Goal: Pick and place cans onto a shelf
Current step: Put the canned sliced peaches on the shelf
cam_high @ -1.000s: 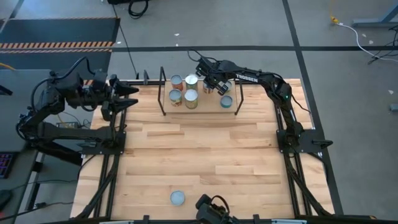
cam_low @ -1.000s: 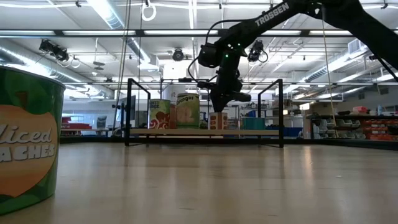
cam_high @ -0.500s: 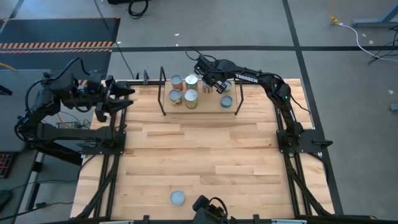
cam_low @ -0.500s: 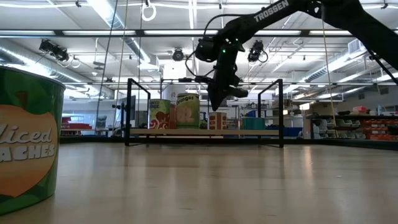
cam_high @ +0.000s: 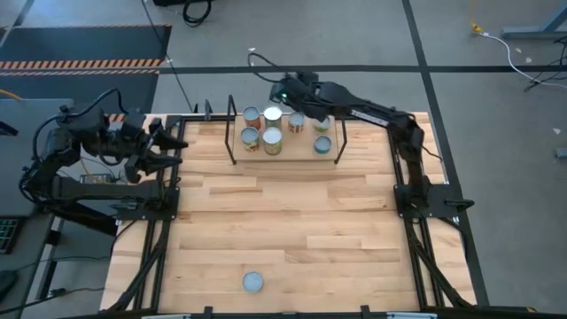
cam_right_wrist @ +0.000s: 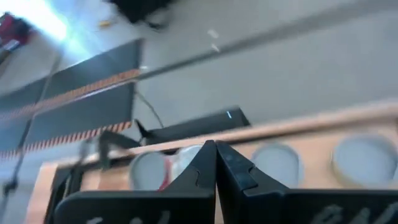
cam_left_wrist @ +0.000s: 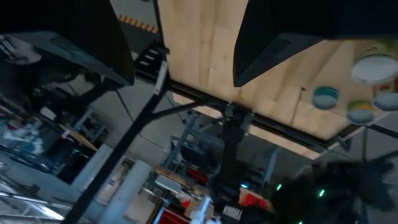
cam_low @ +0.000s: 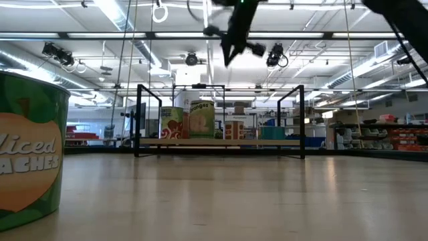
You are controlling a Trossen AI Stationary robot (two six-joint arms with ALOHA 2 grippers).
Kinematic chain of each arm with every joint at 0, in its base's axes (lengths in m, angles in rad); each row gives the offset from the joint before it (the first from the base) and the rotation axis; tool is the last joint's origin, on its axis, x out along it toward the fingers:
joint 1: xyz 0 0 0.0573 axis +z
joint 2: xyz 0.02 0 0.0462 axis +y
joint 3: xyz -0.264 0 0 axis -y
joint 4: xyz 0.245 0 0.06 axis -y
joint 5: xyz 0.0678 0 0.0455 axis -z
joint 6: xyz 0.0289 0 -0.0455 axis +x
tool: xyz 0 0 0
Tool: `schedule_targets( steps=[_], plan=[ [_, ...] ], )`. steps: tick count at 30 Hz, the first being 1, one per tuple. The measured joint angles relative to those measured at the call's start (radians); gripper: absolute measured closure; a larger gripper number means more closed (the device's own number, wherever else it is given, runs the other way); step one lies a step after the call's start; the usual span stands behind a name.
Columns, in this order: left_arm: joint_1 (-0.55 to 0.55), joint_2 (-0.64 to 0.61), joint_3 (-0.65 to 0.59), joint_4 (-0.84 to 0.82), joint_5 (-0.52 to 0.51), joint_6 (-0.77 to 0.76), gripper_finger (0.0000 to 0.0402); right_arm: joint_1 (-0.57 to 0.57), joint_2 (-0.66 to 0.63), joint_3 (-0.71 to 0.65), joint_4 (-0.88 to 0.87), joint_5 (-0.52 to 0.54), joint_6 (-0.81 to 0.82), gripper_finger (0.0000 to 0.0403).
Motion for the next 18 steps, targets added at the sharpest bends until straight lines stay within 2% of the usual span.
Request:
schedule_targets(
  steps=[3, 6, 12, 18],
  plan=[
    [-0.001, 0.001, 0.000, -0.005, 0.025, 0.000, 0.0127, 0.071, -0.055, 0.000, 0.061, 0.030, -0.273, 0.0396],
    [-0.002, 0.002, 0.000, -0.004, 0.029, 0.000, 0.0127, 0.172, -0.093, 0.000, 0.116, 0.008, -0.503, 0.0393],
    [-0.002, 0.002, 0.000, -0.005, 0.035, 0.001, 0.0127, 0.377, -0.092, -0.002, 0.186, -0.104, -0.752, 0.0361],
    [-0.001, 0.002, 0.000, -0.024, 0.050, 0.027, 0.0127, 0.568, 0.011, -0.010, 0.259, -0.166, -0.853, 0.0274]
  ],
)
